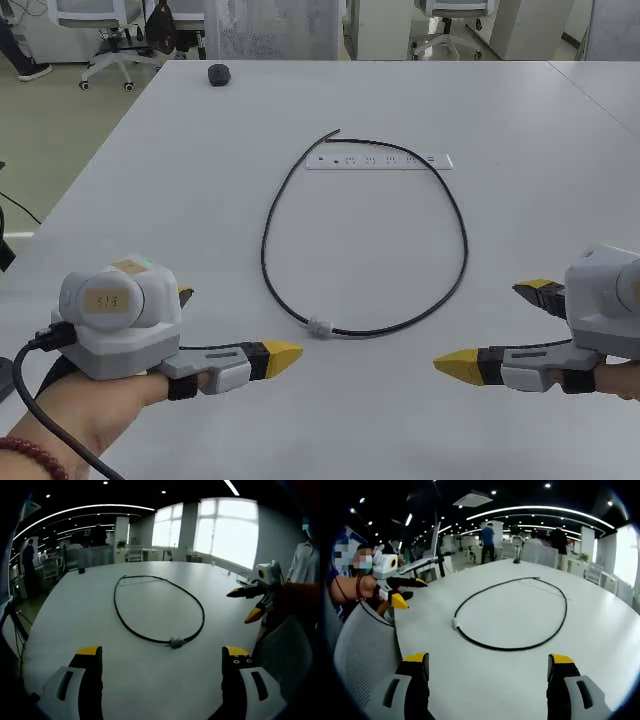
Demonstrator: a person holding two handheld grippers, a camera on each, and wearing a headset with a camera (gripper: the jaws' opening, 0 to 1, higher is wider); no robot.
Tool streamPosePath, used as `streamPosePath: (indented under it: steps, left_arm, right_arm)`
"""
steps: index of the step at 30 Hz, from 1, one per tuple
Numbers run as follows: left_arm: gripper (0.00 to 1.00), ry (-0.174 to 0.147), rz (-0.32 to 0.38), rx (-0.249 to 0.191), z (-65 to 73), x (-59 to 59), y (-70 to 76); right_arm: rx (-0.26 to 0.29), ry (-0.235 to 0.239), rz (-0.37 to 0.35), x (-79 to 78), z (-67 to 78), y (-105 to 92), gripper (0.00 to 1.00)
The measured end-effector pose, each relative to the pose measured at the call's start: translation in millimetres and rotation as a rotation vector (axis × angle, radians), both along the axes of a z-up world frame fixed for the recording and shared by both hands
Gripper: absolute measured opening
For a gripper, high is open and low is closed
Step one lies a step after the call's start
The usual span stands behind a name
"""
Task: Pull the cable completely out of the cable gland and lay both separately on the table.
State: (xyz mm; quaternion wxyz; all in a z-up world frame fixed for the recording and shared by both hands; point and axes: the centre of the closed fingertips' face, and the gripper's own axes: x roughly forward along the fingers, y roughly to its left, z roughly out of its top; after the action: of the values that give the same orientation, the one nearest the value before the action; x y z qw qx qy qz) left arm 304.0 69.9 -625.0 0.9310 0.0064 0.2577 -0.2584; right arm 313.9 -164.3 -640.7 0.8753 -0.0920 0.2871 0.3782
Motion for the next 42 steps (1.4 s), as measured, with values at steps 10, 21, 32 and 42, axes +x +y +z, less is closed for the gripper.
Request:
streamPosePath:
  steps: [10,21,32,42]
  left_arm:
    - [1.0,0.005,-0.003,0.005,-2.7,-0.8,-0.9]
    - [1.0,0.002,-0.006,0.005,-2.2,0.3,-0.3]
    - [1.0,-0.003,-0.005,0.009,-1.0,-0.6,1.9]
    - [1.0,0.001,-0.007,0.006,-1.1,-2.5,0.8]
  right_arm:
    - [-0.004,0.0,0.001,0.8,-1.0,-1.1,0.99]
    - [-0.007,0.004,0.007,-0.2,0.3,-0.1,0.99]
    - [-0.008,0.004,0.013,-0.4,0.6,1.1,0.99]
    - [-0.012,0.005,0.014,-0.2,-0.5,-0.8,0.99]
